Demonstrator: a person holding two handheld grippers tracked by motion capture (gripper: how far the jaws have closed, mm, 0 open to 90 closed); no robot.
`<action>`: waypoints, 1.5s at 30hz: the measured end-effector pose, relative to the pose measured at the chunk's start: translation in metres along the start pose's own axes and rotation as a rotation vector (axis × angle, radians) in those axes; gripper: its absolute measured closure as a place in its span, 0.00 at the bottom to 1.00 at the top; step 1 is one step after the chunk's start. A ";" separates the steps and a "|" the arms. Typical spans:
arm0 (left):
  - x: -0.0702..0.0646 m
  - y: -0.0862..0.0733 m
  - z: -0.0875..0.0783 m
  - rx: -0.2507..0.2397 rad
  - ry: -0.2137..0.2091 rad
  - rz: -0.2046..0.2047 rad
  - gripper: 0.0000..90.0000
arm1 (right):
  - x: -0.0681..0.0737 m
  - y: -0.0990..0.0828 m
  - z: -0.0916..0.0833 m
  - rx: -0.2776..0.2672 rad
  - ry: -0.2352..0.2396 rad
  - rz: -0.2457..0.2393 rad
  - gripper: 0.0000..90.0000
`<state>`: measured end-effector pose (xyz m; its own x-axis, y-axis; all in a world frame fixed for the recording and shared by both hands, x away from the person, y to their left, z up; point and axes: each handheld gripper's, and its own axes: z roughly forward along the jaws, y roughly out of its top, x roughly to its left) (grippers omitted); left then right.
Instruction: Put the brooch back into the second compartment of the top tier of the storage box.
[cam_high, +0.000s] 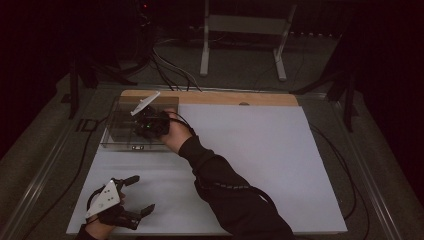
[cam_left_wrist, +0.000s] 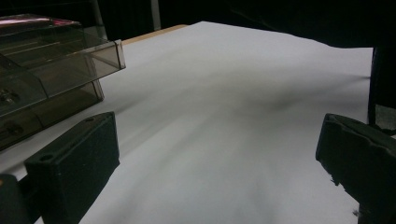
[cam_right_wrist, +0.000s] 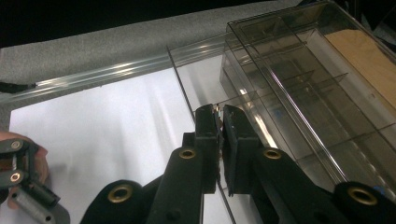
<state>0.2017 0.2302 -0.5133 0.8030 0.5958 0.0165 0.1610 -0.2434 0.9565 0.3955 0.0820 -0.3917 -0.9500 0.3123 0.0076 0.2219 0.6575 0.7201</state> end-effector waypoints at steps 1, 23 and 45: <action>0.000 0.000 0.000 -0.001 -0.001 0.000 0.01 | 0.000 0.001 0.002 0.004 0.001 -0.001 0.95; 0.001 0.000 -0.001 -0.007 0.002 -0.001 0.01 | -0.011 -0.002 0.046 0.077 -0.006 0.038 0.95; 0.001 0.000 -0.001 -0.010 0.001 -0.003 0.01 | -0.014 0.000 0.046 0.035 -0.027 0.092 0.66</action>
<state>0.2018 0.2316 -0.5127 0.8018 0.5974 0.0141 0.1576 -0.2341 0.9593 0.4186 0.1096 -0.4235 -0.9189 0.3909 0.0533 0.3161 0.6486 0.6924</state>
